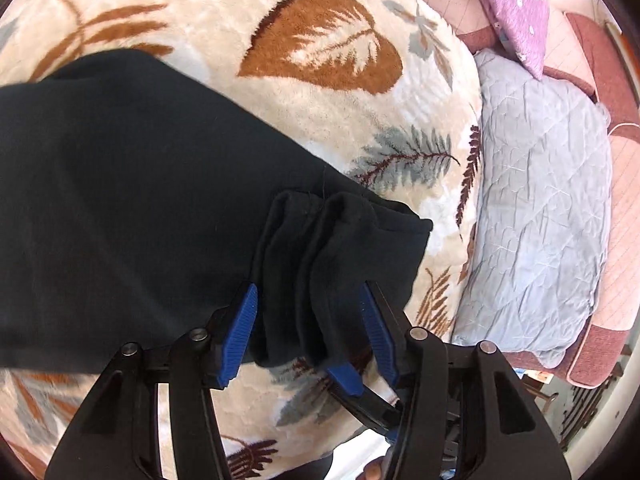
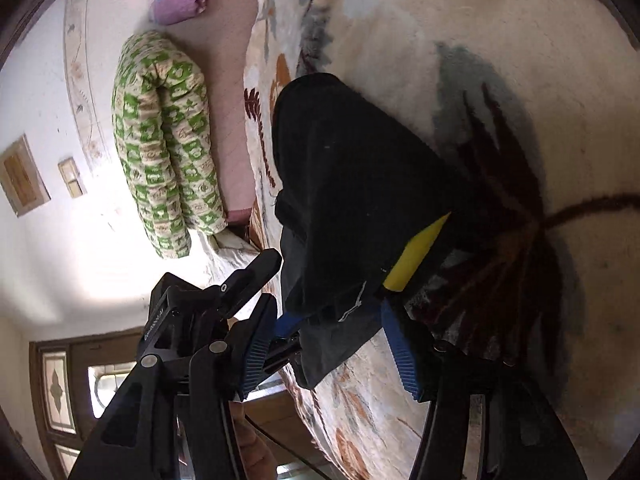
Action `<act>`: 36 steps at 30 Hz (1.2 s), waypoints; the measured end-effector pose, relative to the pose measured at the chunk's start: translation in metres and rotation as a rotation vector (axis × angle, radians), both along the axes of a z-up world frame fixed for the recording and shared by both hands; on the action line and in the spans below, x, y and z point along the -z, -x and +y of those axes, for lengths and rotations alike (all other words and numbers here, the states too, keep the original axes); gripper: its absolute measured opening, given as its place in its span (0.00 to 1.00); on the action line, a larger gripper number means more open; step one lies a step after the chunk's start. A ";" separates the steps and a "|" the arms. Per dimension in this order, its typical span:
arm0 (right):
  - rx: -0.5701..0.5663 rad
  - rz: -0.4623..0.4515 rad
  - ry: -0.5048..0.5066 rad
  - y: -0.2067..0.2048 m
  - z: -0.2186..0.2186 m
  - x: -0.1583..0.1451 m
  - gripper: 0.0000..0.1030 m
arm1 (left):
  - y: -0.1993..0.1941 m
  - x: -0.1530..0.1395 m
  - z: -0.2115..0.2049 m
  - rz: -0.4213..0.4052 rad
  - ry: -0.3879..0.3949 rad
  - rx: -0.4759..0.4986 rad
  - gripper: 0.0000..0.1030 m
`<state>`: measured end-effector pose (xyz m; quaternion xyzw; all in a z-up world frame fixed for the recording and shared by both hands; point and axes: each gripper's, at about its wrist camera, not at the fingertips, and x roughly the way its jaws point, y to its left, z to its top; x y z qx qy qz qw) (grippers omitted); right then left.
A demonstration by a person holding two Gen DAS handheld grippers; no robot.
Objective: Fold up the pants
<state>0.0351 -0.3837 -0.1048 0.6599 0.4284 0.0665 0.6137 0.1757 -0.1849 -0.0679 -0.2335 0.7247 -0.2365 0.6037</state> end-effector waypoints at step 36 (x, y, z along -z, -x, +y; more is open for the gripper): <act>0.213 -0.057 -0.118 0.004 0.024 0.009 0.14 | -0.003 -0.026 0.011 -0.213 -0.107 0.023 0.17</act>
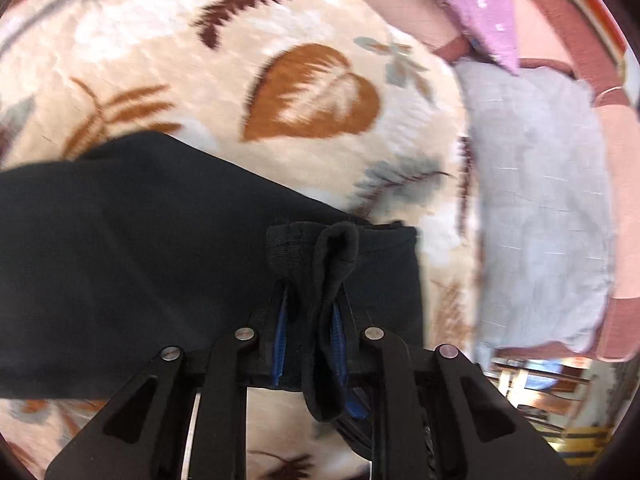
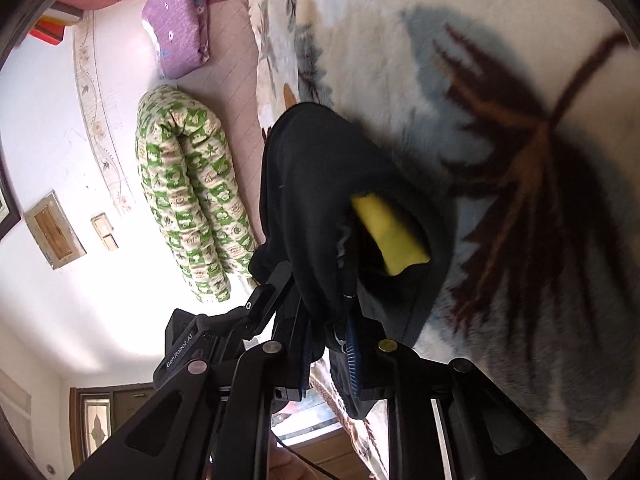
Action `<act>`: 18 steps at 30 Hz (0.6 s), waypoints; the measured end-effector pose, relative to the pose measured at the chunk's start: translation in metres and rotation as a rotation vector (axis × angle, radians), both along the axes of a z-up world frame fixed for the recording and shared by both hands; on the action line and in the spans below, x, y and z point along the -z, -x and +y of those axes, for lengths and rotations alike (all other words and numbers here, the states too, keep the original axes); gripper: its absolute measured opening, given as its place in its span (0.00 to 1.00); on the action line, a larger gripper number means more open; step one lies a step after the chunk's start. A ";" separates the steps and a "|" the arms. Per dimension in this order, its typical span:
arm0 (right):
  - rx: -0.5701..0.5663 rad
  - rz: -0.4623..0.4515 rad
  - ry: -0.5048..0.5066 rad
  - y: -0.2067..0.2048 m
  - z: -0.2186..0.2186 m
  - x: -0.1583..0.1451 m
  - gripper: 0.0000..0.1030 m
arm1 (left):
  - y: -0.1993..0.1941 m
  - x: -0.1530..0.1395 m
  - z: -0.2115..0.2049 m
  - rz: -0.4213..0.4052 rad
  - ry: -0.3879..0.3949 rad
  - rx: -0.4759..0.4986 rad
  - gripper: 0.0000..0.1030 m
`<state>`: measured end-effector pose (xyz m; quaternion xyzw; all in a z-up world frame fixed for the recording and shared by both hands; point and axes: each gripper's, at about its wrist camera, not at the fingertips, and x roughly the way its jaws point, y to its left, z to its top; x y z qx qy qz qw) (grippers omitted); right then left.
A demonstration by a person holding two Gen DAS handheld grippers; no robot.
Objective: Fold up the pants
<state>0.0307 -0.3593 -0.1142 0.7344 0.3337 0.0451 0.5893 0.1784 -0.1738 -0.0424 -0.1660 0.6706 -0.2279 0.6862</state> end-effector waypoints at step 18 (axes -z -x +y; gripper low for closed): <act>-0.112 -0.136 0.328 0.007 -0.039 -0.079 0.47 | 0.007 0.010 0.033 0.109 0.183 -0.021 0.30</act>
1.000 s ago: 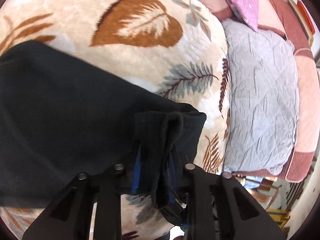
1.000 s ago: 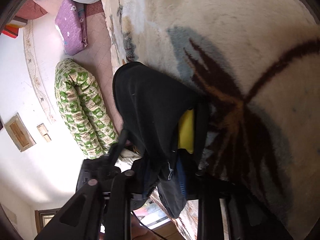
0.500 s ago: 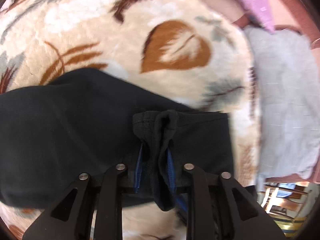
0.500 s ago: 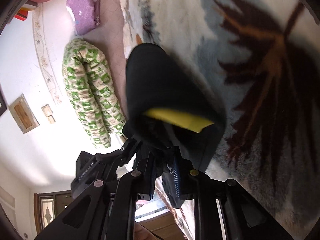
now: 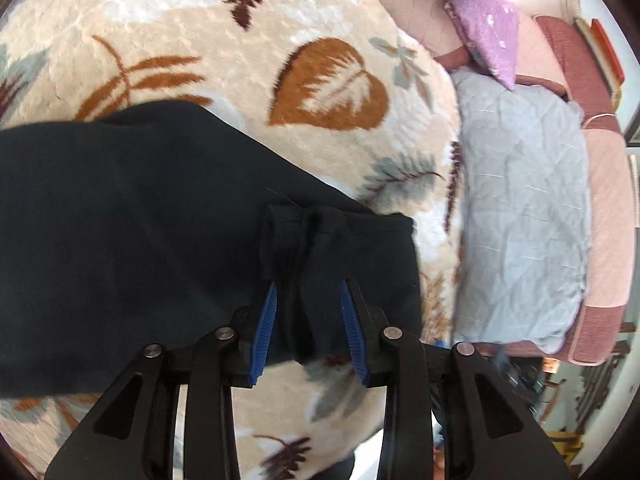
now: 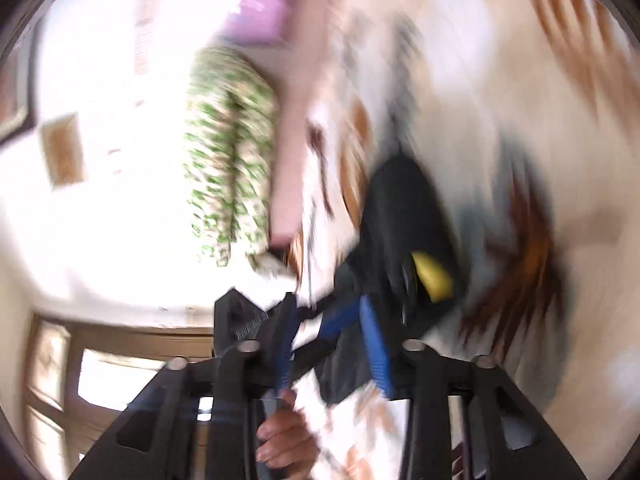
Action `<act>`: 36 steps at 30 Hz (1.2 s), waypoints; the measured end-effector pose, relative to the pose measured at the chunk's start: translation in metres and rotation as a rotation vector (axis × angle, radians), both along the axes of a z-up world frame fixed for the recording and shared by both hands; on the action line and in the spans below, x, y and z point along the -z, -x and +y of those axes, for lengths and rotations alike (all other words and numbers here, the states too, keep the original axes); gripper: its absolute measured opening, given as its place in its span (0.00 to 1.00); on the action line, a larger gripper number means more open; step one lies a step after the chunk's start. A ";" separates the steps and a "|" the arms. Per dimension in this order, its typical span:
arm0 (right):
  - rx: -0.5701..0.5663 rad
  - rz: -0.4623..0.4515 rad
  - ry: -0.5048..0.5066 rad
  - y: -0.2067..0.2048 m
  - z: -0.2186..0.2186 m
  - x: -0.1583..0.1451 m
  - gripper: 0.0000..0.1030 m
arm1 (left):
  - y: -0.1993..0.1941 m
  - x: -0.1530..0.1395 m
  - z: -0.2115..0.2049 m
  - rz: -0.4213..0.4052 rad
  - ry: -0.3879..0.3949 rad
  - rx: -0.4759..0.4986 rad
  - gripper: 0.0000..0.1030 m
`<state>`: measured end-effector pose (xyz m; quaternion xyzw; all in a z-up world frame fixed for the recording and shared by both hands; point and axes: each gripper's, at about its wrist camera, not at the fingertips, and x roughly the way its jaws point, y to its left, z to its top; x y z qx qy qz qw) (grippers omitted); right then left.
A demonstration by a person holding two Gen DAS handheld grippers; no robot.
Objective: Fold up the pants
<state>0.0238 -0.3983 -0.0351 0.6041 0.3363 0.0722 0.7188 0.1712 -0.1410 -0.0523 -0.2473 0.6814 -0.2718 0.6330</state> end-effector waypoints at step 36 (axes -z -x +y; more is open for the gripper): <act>-0.318 0.169 0.752 -0.034 -0.014 0.037 0.15 | 0.033 0.002 -0.085 -0.260 -0.399 0.144 0.39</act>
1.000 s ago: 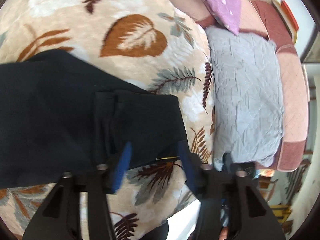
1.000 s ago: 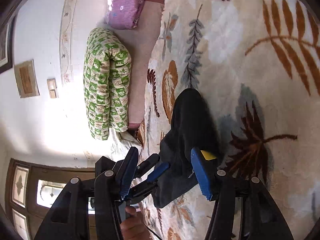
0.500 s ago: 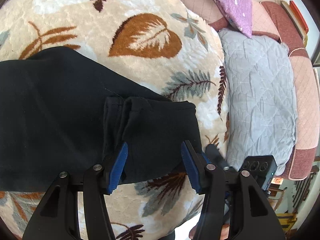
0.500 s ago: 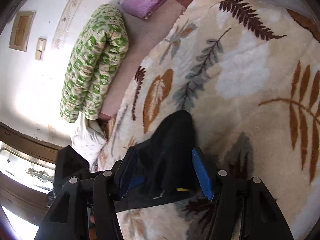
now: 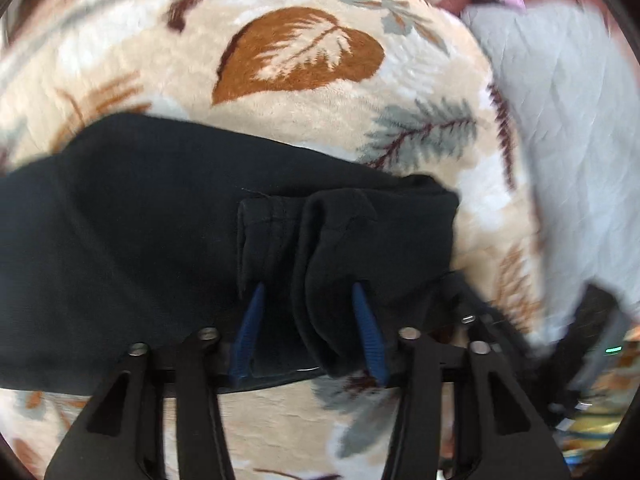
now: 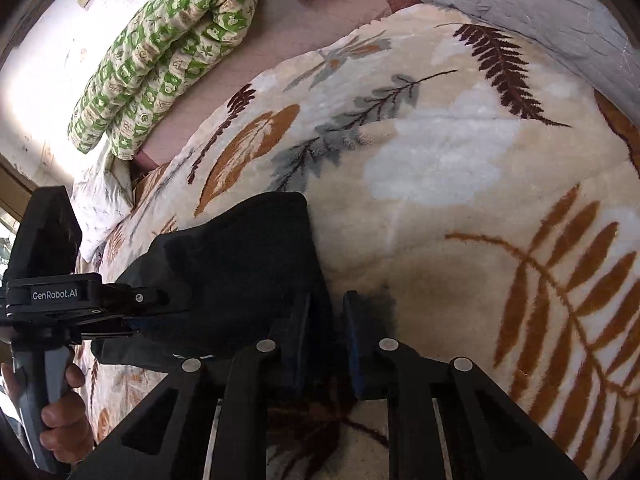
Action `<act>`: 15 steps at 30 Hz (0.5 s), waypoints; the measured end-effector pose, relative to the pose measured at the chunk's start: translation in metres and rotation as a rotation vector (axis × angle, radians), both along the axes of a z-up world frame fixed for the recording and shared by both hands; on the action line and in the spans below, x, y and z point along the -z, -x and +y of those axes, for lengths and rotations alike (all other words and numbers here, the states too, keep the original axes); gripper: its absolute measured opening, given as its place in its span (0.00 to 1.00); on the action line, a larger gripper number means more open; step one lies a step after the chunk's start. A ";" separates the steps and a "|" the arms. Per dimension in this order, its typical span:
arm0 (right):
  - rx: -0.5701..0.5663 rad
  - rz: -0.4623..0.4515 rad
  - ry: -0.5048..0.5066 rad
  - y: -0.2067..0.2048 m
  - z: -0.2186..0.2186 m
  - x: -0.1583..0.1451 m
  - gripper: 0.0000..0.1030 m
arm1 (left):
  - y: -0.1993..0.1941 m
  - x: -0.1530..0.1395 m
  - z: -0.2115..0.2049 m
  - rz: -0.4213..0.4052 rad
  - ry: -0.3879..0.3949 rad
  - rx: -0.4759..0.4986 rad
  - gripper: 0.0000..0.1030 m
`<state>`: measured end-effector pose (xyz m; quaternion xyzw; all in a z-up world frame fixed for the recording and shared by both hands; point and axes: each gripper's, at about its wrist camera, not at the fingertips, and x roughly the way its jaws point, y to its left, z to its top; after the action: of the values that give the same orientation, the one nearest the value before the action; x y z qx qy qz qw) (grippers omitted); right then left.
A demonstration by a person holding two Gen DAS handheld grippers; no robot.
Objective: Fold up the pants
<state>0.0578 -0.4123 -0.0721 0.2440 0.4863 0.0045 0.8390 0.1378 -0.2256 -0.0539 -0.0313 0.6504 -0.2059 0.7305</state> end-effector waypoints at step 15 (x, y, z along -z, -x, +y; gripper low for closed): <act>0.016 0.007 -0.164 -0.004 -0.007 -0.005 0.26 | 0.010 -0.016 0.006 0.033 -0.016 0.014 0.39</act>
<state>0.0618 -0.4194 -0.0667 0.3160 0.4852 0.0370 0.8145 0.1281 -0.2197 -0.0376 -0.0242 0.6641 -0.2056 0.7184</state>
